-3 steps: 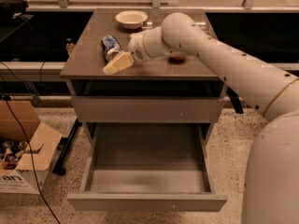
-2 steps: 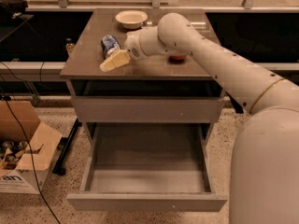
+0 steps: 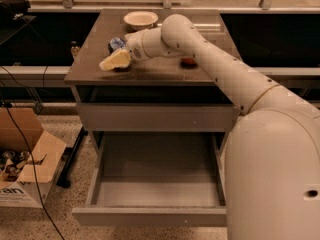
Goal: Place pepsi can into middle drawer
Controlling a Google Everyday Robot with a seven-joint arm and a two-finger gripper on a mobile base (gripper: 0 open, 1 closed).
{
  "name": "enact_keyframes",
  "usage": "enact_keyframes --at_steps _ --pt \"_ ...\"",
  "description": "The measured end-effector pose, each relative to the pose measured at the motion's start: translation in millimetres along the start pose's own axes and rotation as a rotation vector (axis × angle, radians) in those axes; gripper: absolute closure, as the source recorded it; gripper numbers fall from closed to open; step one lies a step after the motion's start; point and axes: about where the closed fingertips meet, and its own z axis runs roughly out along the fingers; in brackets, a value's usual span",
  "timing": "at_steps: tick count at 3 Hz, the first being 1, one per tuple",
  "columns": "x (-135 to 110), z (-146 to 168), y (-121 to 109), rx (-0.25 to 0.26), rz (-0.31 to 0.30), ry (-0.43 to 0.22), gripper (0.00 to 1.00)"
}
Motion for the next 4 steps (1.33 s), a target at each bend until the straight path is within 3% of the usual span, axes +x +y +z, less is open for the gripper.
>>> enact_keyframes --at_steps 1,2,3,4 --pt "5 4 -4 0.002 0.028 0.003 0.47" --pt "8 0 -4 0.013 0.036 0.012 0.70" --pt "0 -25 3 0.049 0.010 0.036 0.93" --pt "-11 -66 30 0.078 -0.024 0.023 1.00"
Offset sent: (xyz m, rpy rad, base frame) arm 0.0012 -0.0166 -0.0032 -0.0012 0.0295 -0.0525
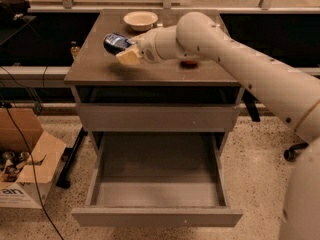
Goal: Place pepsi can into middle drawer
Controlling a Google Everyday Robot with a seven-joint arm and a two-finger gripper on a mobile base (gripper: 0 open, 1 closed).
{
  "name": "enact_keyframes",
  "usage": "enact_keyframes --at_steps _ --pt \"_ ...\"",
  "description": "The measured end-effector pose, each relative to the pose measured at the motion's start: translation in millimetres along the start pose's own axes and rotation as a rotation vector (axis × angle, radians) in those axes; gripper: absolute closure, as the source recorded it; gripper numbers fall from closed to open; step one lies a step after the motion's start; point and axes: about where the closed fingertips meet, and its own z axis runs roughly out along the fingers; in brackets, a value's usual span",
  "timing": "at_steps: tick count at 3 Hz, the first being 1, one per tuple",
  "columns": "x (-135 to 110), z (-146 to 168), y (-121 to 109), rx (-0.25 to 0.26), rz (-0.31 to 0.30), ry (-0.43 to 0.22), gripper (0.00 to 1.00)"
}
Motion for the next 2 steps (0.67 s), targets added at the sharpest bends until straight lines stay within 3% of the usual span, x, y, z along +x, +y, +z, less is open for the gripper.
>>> enact_keyframes --at_steps 1,2 --pt "4 -45 52 -0.023 -0.026 -0.029 1.00" --pt "22 -74 126 -0.102 -0.038 -0.052 1.00"
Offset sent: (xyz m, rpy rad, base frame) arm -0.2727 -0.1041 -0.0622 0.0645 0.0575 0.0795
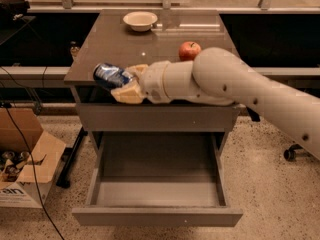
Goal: Place pepsi can into middle drawer
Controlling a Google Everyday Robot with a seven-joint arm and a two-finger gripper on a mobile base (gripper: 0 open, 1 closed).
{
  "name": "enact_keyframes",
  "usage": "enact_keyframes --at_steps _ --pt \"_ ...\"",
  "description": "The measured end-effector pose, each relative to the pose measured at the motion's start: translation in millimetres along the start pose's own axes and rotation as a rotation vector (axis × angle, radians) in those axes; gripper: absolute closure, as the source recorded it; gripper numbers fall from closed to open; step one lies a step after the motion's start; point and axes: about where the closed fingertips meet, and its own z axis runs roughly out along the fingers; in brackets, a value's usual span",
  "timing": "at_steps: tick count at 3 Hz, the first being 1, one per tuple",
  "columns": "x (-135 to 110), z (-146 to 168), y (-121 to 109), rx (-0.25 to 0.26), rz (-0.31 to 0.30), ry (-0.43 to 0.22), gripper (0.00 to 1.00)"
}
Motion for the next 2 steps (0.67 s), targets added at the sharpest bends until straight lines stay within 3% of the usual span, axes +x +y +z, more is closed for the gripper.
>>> enact_keyframes --at_steps 1,2 --pt "27 -19 79 -0.114 0.006 -0.013 1.00" --pt "85 -48 107 -0.135 0.096 -0.014 1.00"
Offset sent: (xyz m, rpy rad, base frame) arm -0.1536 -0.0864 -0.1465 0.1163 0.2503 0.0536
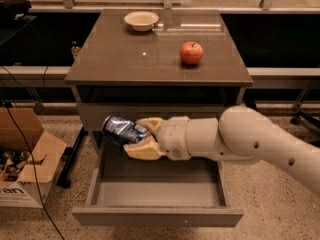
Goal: Place pepsi can into middle drawer
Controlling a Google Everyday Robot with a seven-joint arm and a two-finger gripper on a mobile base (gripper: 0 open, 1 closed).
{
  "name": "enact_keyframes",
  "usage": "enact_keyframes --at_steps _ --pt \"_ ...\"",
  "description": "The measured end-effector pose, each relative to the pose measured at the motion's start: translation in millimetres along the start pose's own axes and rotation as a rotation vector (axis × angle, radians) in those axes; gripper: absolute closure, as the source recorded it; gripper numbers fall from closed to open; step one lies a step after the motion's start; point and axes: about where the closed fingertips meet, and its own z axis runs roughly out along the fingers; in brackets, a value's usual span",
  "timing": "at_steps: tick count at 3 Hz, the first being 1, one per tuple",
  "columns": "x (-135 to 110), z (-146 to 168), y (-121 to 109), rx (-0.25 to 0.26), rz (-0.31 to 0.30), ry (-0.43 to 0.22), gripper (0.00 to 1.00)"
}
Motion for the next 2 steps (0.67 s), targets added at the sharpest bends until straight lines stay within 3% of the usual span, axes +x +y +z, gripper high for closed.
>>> enact_keyframes --at_steps 1,2 --pt "57 -6 0 -0.019 0.100 0.003 1.00" --pt "95 -4 -3 -0.041 0.167 0.010 1.00"
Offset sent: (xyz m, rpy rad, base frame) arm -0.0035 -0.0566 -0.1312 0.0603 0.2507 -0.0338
